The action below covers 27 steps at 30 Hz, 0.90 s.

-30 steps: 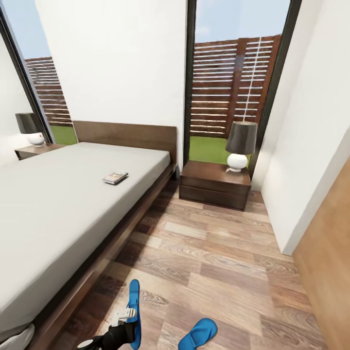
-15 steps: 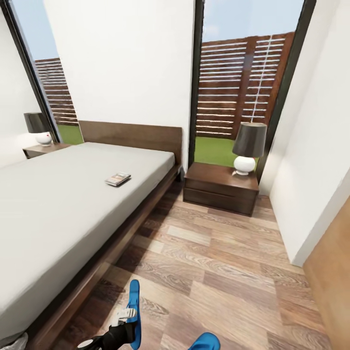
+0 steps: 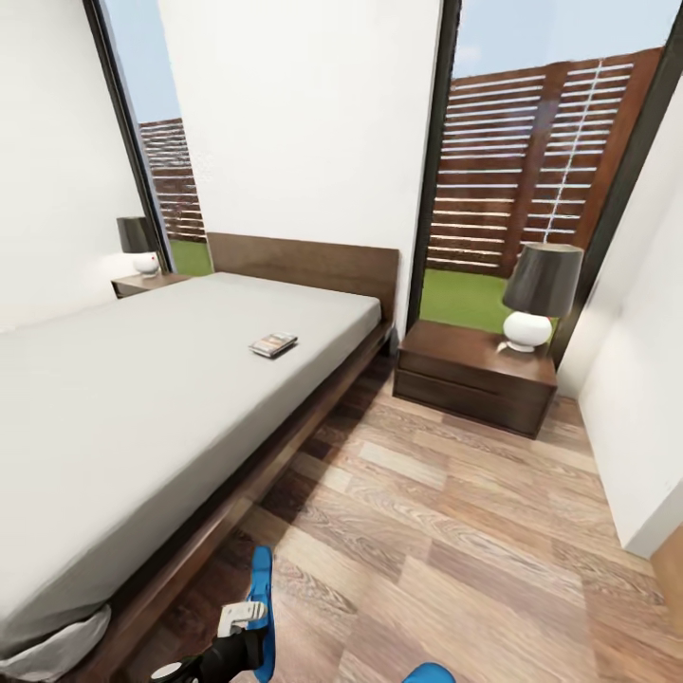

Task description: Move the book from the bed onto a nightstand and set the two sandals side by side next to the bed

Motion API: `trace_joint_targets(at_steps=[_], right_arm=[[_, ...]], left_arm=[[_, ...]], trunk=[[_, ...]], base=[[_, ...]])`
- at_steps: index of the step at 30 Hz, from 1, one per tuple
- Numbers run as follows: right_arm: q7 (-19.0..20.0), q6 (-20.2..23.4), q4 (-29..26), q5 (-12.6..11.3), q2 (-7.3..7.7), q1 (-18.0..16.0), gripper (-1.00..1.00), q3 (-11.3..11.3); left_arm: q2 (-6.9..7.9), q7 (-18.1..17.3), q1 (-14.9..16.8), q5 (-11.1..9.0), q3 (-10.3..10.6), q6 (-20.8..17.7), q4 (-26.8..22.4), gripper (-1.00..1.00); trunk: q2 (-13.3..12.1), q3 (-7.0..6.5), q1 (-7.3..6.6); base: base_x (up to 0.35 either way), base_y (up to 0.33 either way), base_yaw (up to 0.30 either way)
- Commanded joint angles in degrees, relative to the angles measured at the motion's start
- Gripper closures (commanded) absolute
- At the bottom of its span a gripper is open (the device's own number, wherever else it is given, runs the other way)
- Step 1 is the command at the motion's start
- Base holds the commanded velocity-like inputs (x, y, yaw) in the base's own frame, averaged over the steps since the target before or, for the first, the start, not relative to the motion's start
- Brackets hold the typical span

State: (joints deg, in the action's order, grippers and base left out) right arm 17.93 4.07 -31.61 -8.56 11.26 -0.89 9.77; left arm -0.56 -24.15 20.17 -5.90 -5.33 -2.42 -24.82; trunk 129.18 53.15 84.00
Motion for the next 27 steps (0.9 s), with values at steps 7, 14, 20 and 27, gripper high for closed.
trace_joint_targets(at_steps=[7, 14, 20, 27], right_arm=[[0.3, 0.4, -0.1, -0.6, -0.01, 0.0, -1.0, 0.2], [0.3, 0.4, -0.1, -0.6, -0.01, 0.0, -1.0, 0.2], [0.3, 0.4, -0.1, -0.6, -0.01, 0.0, -1.0, 0.2], [0.3, 0.4, -0.1, -0.6, 0.0, 0.0, -1.0, 0.2]], left_arm=[[-0.09, -0.4, 0.0, -0.3, -0.4, -0.2, 0.0, 1.0], [-0.06, -0.4, 0.0, -0.3, -0.4, -0.2, 0.0, 1.0], [-0.07, -0.4, 0.0, -0.3, -0.3, -0.2, 0.0, 1.0], [-0.13, -0.4, 0.0, -0.2, -0.3, -0.2, 0.0, 1.0]], trunk=[[0.0, 0.05, -0.01], [0.0, 0.05, -0.01], [0.0, 0.05, -0.01], [0.0, 0.05, -0.01]], base=[[0.0, 0.0, 0.286], [0.0, 0.0, 0.286], [0.0, 0.0, 0.264], [0.0, 0.0, 0.042]])
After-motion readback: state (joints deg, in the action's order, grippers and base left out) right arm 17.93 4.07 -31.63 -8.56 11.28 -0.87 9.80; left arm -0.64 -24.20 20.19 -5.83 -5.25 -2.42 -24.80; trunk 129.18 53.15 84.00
